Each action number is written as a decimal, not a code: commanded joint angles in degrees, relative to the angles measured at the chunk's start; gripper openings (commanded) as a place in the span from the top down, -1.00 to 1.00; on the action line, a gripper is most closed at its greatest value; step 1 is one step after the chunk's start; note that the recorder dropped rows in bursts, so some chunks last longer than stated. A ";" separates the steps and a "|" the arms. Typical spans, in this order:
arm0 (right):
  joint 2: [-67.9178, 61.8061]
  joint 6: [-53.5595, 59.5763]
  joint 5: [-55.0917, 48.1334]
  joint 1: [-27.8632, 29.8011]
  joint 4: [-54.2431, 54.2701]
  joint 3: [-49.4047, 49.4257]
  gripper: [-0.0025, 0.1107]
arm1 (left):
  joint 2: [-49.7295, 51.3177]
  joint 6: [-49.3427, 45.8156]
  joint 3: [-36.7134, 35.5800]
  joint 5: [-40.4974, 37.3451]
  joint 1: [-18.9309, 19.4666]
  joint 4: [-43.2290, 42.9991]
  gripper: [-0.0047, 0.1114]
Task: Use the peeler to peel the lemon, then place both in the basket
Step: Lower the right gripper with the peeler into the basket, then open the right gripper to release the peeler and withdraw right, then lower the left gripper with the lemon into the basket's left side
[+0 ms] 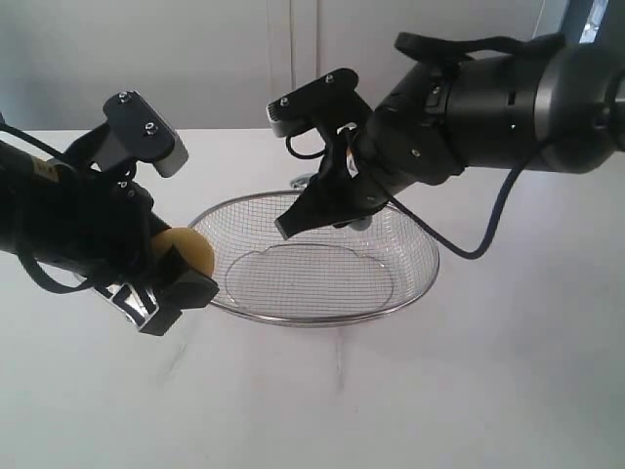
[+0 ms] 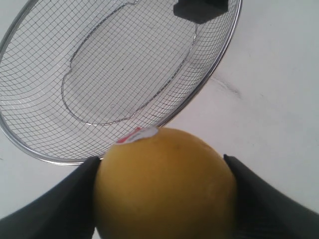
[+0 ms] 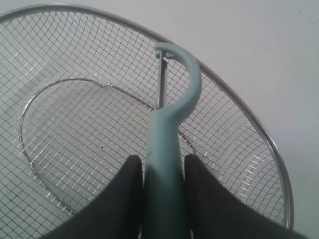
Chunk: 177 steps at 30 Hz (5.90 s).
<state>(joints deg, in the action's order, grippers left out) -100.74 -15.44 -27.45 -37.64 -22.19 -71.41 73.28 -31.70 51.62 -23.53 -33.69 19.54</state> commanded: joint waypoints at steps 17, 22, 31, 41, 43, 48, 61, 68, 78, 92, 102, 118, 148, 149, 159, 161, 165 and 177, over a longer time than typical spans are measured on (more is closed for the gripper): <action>-0.24 -1.94 16.43 4.00 -0.45 11.10 0.96 | -0.65 0.30 0.38 -0.40 -0.14 0.65 0.92; -1.42 -1.59 18.28 4.74 -0.57 12.78 0.96 | -0.65 0.30 0.38 -0.29 -0.14 1.07 0.92; -4.54 -1.31 19.34 6.26 -0.84 12.81 0.96 | -0.65 0.30 0.38 -0.29 -0.14 1.20 0.92; -6.95 -1.31 20.01 6.26 -0.84 12.81 0.96 | -0.65 0.30 0.38 -0.29 -0.14 1.20 0.92; -7.19 -1.31 20.01 6.26 -0.84 12.81 0.96 | -0.65 0.30 0.38 -0.29 -0.14 1.42 0.92; -7.82 -1.31 19.73 6.26 -0.84 12.81 0.89 | -0.65 0.30 0.38 -0.29 -0.14 1.42 0.92; -6.67 -1.68 18.98 6.26 -0.59 12.68 0.20 | -0.65 0.30 0.38 -0.29 -0.14 2.11 0.92; 2.56 -1.44 18.98 6.26 -0.59 12.68 0.16 | -0.65 0.30 0.38 -0.29 -0.14 2.26 0.92; 30.71 -1.33 2.64 6.26 -0.59 12.59 0.18 | -0.65 0.30 0.38 -0.29 -0.14 2.26 0.92; 46.18 2.41 -22.87 6.26 -0.70 14.26 0.69 | -0.65 0.30 0.38 -0.29 -0.14 2.66 0.92; 56.44 4.89 -18.26 6.26 -1.92 21.65 0.96 | -0.54 0.96 0.51 9.76 -0.14 2.67 0.92; 69.13 4.89 -12.65 6.26 -1.93 23.04 0.96 | 21.62 10.68 24.20 2.00 2.47 -8.13 0.92; 77.86 4.67 -6.87 6.26 -5.66 28.16 0.96 | 42.06 15.16 31.16 1.41 5.03 -5.85 0.92; 77.86 4.69 -6.87 6.26 -5.78 28.16 0.96 | 42.23 15.16 31.16 1.41 5.03 -5.85 0.92; 77.90 4.69 -6.97 6.26 -5.90 28.16 0.96 | 42.35 15.02 31.16 1.41 5.03 -5.85 0.25; 77.90 4.69 -6.97 6.26 -5.90 28.16 0.96 | 42.35 15.02 31.16 1.28 5.03 -5.85 0.08; 77.90 4.69 -6.97 6.26 -5.90 28.16 0.96 | 42.35 15.02 31.16 1.19 5.03 -5.85 -0.20; 77.90 4.51 -7.08 6.26 -5.90 28.16 0.96 | 42.35 15.02 31.16 0.90 5.03 -5.85 -0.57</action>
<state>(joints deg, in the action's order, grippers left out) -23.12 -11.04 -35.06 -31.94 -27.47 -43.39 115.91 -16.76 82.47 -21.69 -28.80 12.57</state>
